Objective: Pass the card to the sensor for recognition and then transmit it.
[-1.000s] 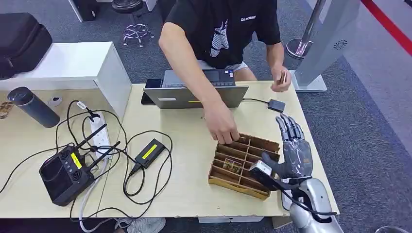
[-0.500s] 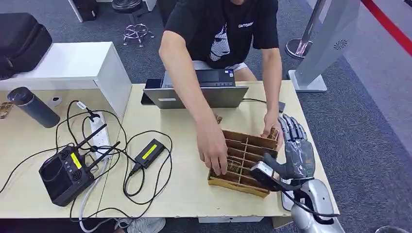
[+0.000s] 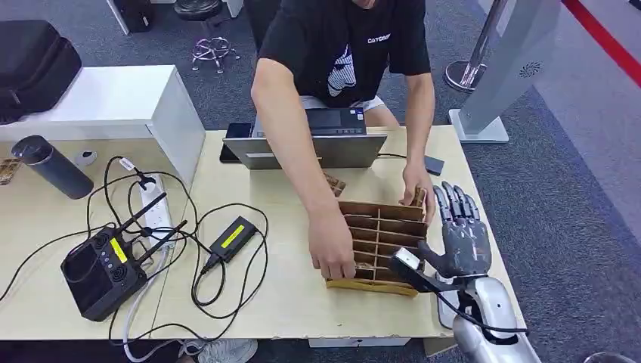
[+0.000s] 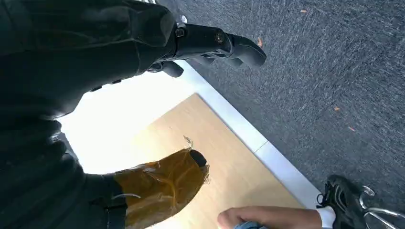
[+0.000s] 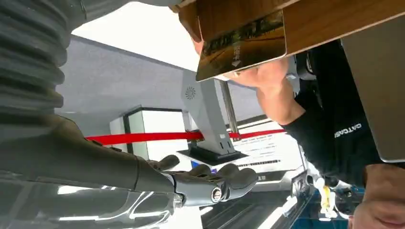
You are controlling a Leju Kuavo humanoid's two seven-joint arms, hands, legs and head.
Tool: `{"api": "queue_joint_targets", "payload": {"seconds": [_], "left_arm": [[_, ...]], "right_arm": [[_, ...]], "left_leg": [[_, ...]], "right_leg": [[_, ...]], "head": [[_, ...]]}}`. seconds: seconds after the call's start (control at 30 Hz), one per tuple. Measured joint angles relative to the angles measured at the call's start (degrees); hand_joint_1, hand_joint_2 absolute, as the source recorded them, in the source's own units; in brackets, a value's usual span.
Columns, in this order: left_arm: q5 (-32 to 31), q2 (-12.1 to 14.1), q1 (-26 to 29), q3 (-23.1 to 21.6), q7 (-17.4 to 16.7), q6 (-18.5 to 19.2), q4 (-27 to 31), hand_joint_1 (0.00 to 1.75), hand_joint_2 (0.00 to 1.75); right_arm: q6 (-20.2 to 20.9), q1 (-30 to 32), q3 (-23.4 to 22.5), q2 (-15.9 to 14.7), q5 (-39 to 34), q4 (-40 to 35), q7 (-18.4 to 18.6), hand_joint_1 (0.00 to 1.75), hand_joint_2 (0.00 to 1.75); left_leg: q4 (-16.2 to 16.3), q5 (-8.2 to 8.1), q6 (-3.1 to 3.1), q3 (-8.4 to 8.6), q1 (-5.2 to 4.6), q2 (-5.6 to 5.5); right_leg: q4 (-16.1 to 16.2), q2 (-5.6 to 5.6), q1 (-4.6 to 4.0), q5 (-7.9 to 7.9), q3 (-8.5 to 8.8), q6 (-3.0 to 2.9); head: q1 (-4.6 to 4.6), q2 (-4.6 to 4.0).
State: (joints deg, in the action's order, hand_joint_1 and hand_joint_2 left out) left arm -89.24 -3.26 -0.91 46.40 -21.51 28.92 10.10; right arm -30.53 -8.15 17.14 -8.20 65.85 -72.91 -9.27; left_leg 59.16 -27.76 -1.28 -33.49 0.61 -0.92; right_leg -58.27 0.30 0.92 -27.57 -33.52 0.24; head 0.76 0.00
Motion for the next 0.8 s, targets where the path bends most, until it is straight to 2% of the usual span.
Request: {"api": "queue_joint_targets", "payload": {"seconds": [0.8], "left_arm": [[-0.09, -0.02, 0.01, 0.04, 0.09, -0.04, 0.0, 0.0, 1.75]], "right_arm": [[-0.94, -0.04, 0.02, 0.02, -0.57, 0.2, -1.03, 0.0, 1.75]], "left_leg": [[0.0, 0.0, 0.0, 0.0, 0.0, 0.0]], "right_leg": [[0.0, 0.0, 0.0, 0.0, 0.02, 0.0]], "head": [[0.0, 0.0]]}}
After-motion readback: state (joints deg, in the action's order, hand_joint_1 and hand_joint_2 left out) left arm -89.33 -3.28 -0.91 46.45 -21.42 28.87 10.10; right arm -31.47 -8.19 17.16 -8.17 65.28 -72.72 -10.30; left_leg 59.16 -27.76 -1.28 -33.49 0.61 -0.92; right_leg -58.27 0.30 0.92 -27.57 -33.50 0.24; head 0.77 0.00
